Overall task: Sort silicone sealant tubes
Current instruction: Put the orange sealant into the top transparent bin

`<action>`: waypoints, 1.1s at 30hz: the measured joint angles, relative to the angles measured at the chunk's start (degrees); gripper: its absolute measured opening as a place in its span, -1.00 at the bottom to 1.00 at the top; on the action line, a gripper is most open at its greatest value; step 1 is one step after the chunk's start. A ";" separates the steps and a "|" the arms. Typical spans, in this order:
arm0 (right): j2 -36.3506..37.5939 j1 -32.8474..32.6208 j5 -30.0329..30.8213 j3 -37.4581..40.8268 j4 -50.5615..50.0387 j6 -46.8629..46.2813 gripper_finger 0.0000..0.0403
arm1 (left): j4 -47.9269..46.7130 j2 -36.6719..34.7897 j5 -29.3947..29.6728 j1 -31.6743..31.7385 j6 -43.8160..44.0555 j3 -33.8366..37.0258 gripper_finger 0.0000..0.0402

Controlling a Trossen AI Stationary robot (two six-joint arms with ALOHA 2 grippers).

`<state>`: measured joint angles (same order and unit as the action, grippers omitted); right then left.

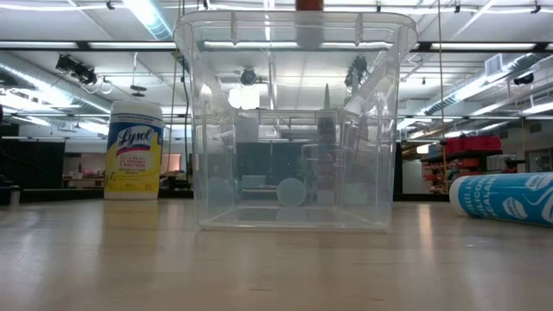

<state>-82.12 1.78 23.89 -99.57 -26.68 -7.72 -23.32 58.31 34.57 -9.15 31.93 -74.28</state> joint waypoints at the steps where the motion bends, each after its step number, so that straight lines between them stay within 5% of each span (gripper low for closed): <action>1: 0.28 0.00 1.33 0.00 -0.80 0.00 0.04 | -0.03 -0.06 0.03 0.28 -0.07 -0.01 0.49; 12: 0.97 -1.15 8.42 5.74 -1.77 0.87 0.04 | -2.20 -0.27 -0.04 3.65 -0.27 0.00 0.50; 33: 14.95 -1.44 19.44 42.70 32.45 1.56 0.04 | -7.70 -0.25 -1.79 4.86 1.21 0.00 0.50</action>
<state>-67.17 0.34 43.33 -56.87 5.76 -6.16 -31.02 58.06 32.77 -4.29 33.14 -74.28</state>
